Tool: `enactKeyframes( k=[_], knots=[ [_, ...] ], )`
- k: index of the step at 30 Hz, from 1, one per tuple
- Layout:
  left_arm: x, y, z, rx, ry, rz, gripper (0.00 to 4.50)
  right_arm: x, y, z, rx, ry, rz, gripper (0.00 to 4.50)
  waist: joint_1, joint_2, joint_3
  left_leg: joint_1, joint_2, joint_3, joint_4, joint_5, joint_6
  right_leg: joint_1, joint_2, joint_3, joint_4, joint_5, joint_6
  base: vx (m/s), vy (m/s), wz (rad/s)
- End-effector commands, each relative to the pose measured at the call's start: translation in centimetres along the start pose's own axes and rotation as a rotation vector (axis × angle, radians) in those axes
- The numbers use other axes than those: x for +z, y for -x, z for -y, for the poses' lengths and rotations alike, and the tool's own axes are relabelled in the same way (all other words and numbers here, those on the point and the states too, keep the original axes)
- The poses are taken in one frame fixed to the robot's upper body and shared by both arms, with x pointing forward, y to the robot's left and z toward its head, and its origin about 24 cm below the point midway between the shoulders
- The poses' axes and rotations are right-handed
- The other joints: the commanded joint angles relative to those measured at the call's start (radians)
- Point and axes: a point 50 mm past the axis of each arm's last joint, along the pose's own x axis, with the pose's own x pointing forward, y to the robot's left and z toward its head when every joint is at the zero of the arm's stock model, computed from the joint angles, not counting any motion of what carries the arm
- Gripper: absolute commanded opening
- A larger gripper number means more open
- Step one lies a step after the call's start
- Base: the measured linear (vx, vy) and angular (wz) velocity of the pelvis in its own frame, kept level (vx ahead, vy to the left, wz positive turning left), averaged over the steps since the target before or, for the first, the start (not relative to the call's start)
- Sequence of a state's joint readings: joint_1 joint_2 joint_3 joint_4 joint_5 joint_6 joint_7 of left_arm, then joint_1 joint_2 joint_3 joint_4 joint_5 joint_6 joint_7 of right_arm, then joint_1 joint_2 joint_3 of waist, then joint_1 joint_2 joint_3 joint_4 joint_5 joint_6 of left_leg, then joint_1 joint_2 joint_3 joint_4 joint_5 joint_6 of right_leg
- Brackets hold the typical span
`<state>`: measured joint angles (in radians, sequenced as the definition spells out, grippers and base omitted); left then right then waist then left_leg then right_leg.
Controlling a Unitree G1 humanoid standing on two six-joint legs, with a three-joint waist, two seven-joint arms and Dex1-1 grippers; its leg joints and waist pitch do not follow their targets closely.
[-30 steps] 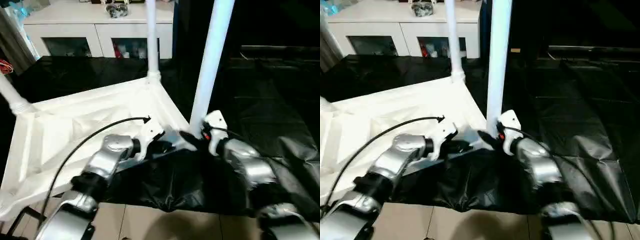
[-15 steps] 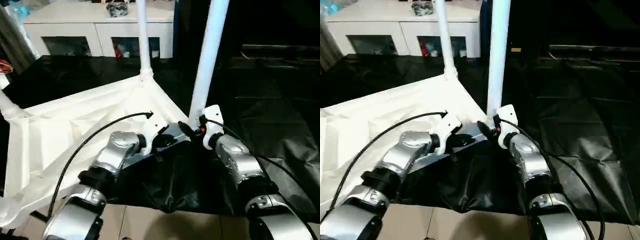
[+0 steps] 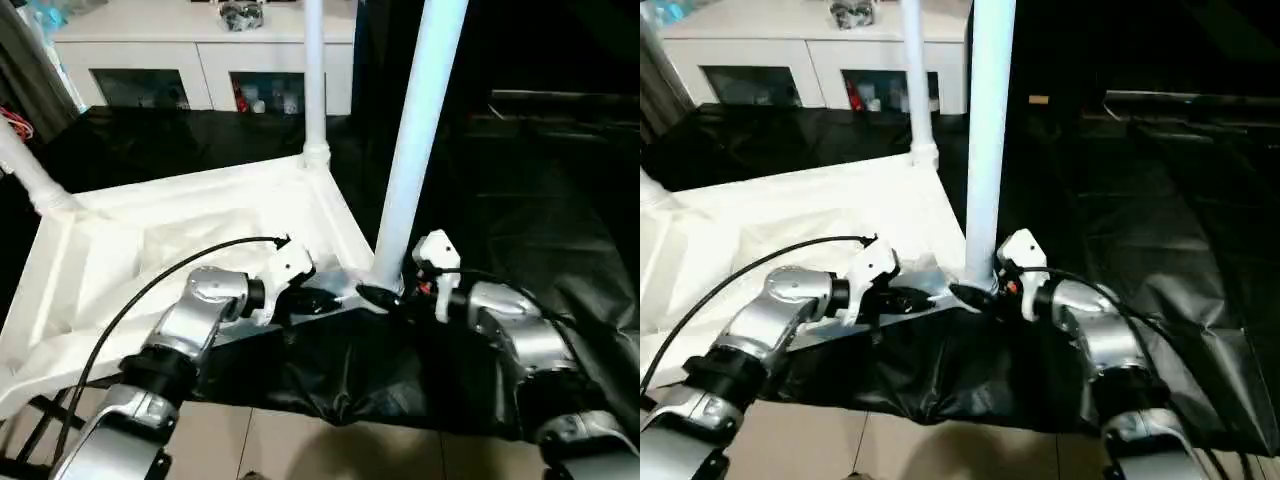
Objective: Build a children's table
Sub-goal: Rotate leg to tighten
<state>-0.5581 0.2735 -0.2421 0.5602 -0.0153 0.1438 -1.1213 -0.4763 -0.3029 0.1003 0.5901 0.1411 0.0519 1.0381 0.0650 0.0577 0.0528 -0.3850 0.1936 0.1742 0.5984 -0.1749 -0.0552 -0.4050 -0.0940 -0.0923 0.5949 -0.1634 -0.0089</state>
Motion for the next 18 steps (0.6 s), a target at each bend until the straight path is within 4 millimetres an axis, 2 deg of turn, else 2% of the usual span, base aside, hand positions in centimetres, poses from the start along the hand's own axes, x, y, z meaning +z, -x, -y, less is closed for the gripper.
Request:
enactKeyframes(
  k=[1,3,4,5,6,8,10,12,14,18],
  knots=[
    [2.31,-0.21,0.08,-0.021,-0.052,0.112,0.0,0.08,-1.12,-1.65,0.148,0.011,-0.008,3.6,0.003,-0.027,-0.071,0.012,0.037,-0.004,-0.069,-0.199,0.097,0.053,-0.057,0.045,-0.066,-0.26,-0.228,0.0,0.0,0.0],
    [2.28,-0.13,0.12,-0.026,-0.052,0.112,0.0,0.05,-0.95,-1.69,0.161,0.013,-0.013,3.6,0.005,-0.028,-0.071,0.012,0.038,-0.004,-0.069,-0.197,0.094,0.052,-0.058,0.046,-0.066,-0.267,-0.224,0.0,0.0,0.0],
    [2.23,-0.02,0.15,-0.031,-0.052,0.111,0.0,0.05,-0.85,-1.68,0.167,0.016,-0.017,3.6,0.004,-0.034,-0.07,0.012,0.037,-0.002,-0.069,-0.194,0.094,0.051,-0.058,0.047,-0.068,-0.269,-0.223,0.0,0.0,0.0],
    [2.19,0.06,0.18,-0.035,-0.052,0.11,0.0,0.05,-0.78,-1.67,0.171,0.018,-0.02,3.6,0.006,-0.031,-0.07,0.011,0.037,-0.004,-0.069,-0.191,0.092,0.052,-0.059,0.046,-0.067,-0.276,-0.221,0.0,0.0,0.0],
    [2.05,0.29,0.28,-0.049,-0.054,0.105,0.0,0.12,-0.63,-1.64,0.182,0.026,-0.027,3.6,0.005,-0.034,-0.069,0.011,0.037,-0.003,-0.069,-0.19,0.092,0.051,-0.058,0.046,-0.067,-0.279,-0.219,0.0,0.0,0.0],
    [1.92,0.49,0.4,-0.063,-0.054,0.101,0.0,0.27,-0.6,-1.59,0.192,0.036,-0.032,3.45,0.005,-0.039,-0.069,0.011,0.038,-0.002,-0.069,-0.185,0.094,0.05,-0.058,0.047,-0.067,-0.282,-0.215,0.0,0.0,0.0],
    [1.89,0.54,0.44,-0.067,-0.054,0.1,0.0,0.32,-0.58,-1.61,0.198,0.037,-0.034,3.34,0.005,-0.036,-0.069,0.012,0.039,-0.003,-0.07,-0.183,0.092,0.049,-0.058,0.047,-0.065,-0.279,-0.217,0.0,0.0,0.0],
    [1.84,0.65,0.57,-0.078,-0.052,0.098,0.0,0.41,-0.61,-1.68,0.213,0.039,-0.04,3.12,0.005,-0.044,-0.069,0.012,0.038,-0.002,-0.07,-0.181,0.093,0.049,-0.057,0.047,-0.065,-0.273,-0.218,0.0,0.0,0.0],
    [1.81,0.72,0.65,-0.083,-0.051,0.096,0.0,0.42,-0.65,-1.75,0.221,0.039,-0.043,3.01,0.007,-0.041,-0.069,0.013,0.039,-0.003,-0.07,-0.177,0.091,0.049,-0.058,0.048,-0.064,-0.271,-0.219,0.0,0.0,0.0],
    [1.82,0.65,0.72,-0.076,-0.052,0.097,0.0,0.24,-0.76,-1.91,0.223,0.027,-0.046,2.76,0.007,-0.042,-0.068,0.013,0.038,-0.003,-0.07,-0.182,0.087,0.05,-0.058,0.048,-0.065,-0.28,-0.216,0.0,0.0,0.0]
  ],
)
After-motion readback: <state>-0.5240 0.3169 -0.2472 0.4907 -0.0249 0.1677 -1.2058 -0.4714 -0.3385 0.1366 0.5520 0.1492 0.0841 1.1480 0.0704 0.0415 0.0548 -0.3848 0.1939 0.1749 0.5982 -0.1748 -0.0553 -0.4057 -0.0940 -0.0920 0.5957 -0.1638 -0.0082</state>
